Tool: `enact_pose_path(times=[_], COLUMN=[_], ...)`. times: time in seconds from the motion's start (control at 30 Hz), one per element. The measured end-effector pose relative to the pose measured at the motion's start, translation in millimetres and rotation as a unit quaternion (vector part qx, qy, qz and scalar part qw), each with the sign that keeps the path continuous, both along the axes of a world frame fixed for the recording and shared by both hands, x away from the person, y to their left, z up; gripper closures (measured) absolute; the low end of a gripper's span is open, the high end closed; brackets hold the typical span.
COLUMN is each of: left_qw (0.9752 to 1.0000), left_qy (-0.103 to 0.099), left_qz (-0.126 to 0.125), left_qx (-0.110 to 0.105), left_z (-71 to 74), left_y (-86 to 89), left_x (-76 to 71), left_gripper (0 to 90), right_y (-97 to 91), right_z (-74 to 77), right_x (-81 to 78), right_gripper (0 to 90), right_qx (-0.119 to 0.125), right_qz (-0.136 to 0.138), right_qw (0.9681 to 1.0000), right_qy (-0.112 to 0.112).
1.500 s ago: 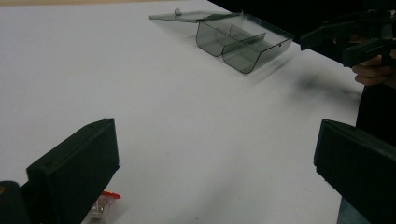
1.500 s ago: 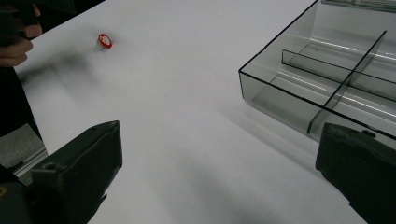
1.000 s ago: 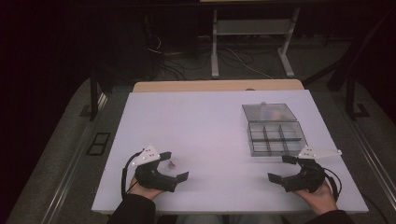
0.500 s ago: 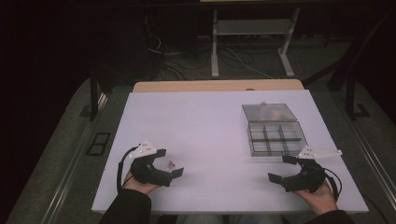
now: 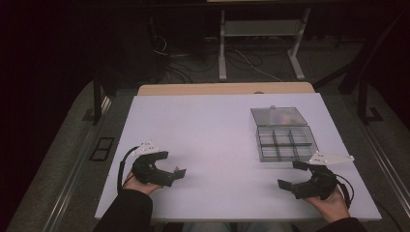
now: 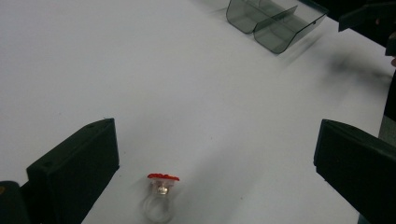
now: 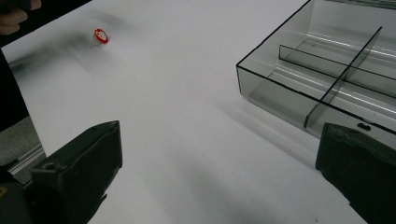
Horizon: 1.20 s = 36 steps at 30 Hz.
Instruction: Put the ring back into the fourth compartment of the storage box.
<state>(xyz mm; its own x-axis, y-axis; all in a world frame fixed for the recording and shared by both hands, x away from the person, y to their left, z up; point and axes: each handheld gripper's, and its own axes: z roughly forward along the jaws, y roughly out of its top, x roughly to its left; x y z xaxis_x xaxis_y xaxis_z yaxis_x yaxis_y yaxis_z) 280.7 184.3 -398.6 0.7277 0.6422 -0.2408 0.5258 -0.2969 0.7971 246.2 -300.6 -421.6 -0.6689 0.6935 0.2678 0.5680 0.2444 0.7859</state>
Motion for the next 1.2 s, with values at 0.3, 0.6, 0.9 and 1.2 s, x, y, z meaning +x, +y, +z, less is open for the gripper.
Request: enact_pose_path(times=[0.3, 0.6, 0.9, 1.2], left_qw=[0.9995, 0.9980, 0.9959, 0.9901], left_qy=[0.016, 0.032, 0.041, 0.039], left_qz=[0.001, -0.009, -0.021, -0.042], left_qx=[0.026, 0.054, 0.077, 0.128], left_z=[-5.9, -14.6, -20.4, -24.6], left_y=[4.4, 1.5, -1.6, -3.0], left_x=[14.2, 23.1, 25.8, 26.9], left_gripper=[0.0, 0.0, 0.0, 8.3], right_y=[0.4, -0.1, -0.1, -0.1], right_z=[-0.4, -0.4, -0.6, -1.2], right_x=[0.1, 0.2, 0.1, 0.4], right_gripper=[0.0, 0.0, 0.0, 0.0], right_qx=[-0.004, -0.006, -0.006, -0.006], right_qz=[0.000, 0.001, 0.001, 0.001], right_qw=[1.0000, 1.0000, 1.0000, 1.0000], right_qy=[-0.003, -0.005, -0.005, -0.006])
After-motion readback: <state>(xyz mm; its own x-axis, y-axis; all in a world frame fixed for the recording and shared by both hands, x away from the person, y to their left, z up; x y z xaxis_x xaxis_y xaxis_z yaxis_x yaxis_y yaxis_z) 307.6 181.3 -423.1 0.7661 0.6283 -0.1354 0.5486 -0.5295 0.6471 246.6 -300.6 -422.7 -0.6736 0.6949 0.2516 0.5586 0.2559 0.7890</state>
